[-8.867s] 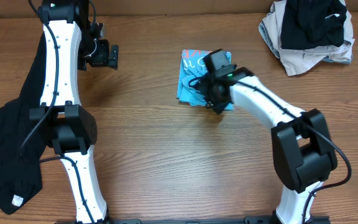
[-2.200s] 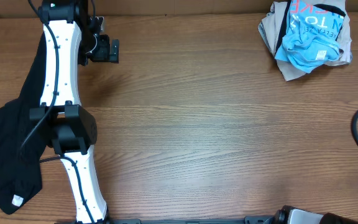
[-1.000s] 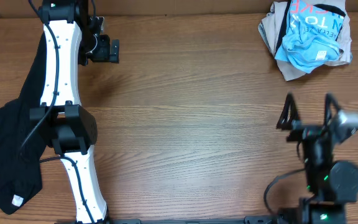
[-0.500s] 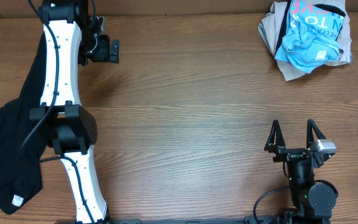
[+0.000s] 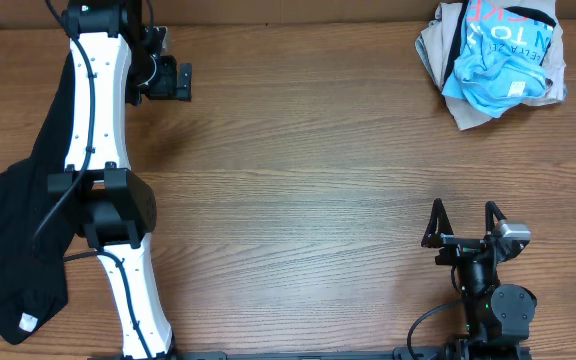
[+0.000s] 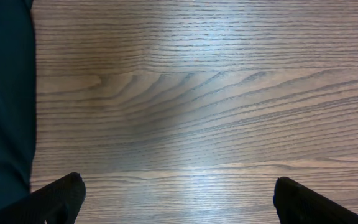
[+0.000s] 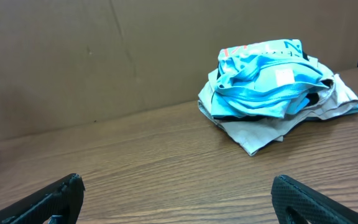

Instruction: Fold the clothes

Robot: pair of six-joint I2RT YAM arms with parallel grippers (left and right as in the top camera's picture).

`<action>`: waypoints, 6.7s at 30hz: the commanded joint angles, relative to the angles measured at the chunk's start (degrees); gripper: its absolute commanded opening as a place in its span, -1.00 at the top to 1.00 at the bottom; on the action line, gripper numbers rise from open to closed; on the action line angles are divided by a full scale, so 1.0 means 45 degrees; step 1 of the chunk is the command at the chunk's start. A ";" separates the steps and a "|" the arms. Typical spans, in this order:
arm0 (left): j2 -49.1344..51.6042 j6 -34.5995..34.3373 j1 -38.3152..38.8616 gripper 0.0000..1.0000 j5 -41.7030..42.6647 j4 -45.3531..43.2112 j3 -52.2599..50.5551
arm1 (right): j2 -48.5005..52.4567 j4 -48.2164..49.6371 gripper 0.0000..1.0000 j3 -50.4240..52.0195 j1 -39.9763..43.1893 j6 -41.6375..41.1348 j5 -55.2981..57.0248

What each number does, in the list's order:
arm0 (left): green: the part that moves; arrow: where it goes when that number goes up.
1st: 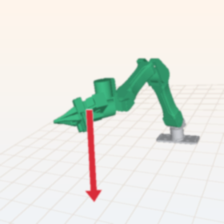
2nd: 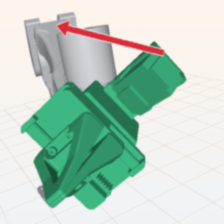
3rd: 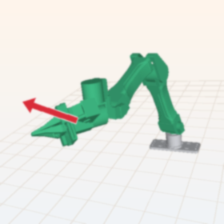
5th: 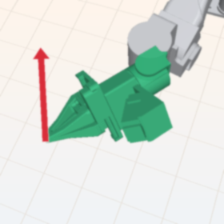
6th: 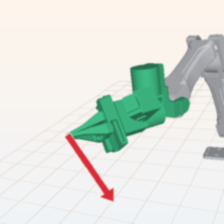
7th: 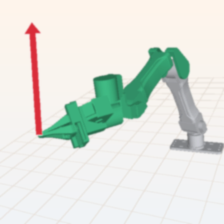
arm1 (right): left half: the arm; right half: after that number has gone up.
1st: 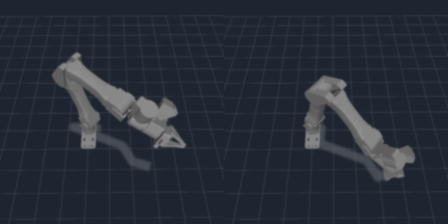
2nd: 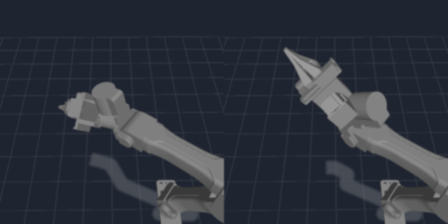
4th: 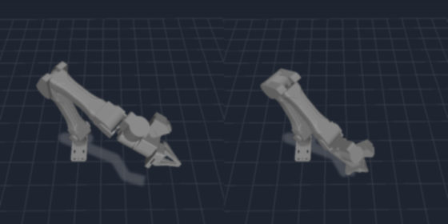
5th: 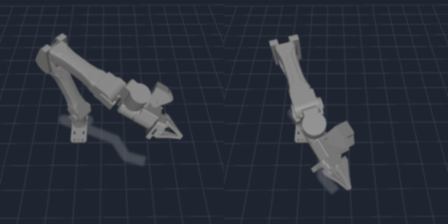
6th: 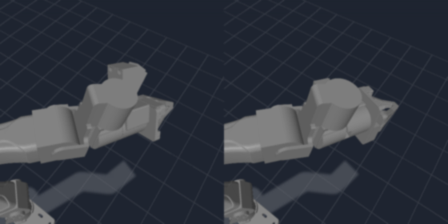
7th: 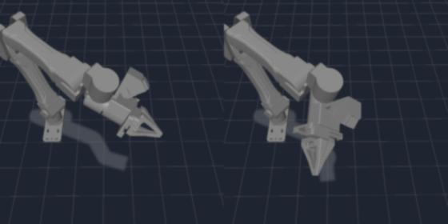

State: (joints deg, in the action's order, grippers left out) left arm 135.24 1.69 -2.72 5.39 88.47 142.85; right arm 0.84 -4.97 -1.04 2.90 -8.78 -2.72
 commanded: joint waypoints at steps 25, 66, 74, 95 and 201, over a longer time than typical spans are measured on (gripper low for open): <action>-0.0015 0.0199 0.0029 -0.99 0.0097 -0.0015 -0.0078 | -0.0155 0.0073 -1.00 0.0126 -0.0073 -0.0053 0.0121; -1.8831 0.0670 0.0942 -1.00 0.0063 -1.4586 -1.7136 | -0.0155 0.0073 -1.00 0.0126 -0.0073 -0.0053 0.0121; -2.1808 0.0670 0.0942 -1.00 0.0379 -1.9574 -2.3926 | -0.0155 0.0073 -1.00 0.0126 -0.0073 -0.0053 0.0121; -2.9385 0.0680 0.0680 -1.00 -0.0253 -2.1706 -3.1187 | -0.0155 0.0073 -1.00 0.0126 -0.0073 -0.0053 0.0121; -2.9993 0.0670 0.0670 -0.99 -0.1054 -1.8666 -3.1678 | -0.0155 0.0073 -1.00 0.0126 -0.0073 -0.0053 0.0121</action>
State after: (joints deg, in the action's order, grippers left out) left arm 0.86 3.60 0.71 1.26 4.34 0.47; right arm 0.84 -4.99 -1.04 2.90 -8.82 -2.57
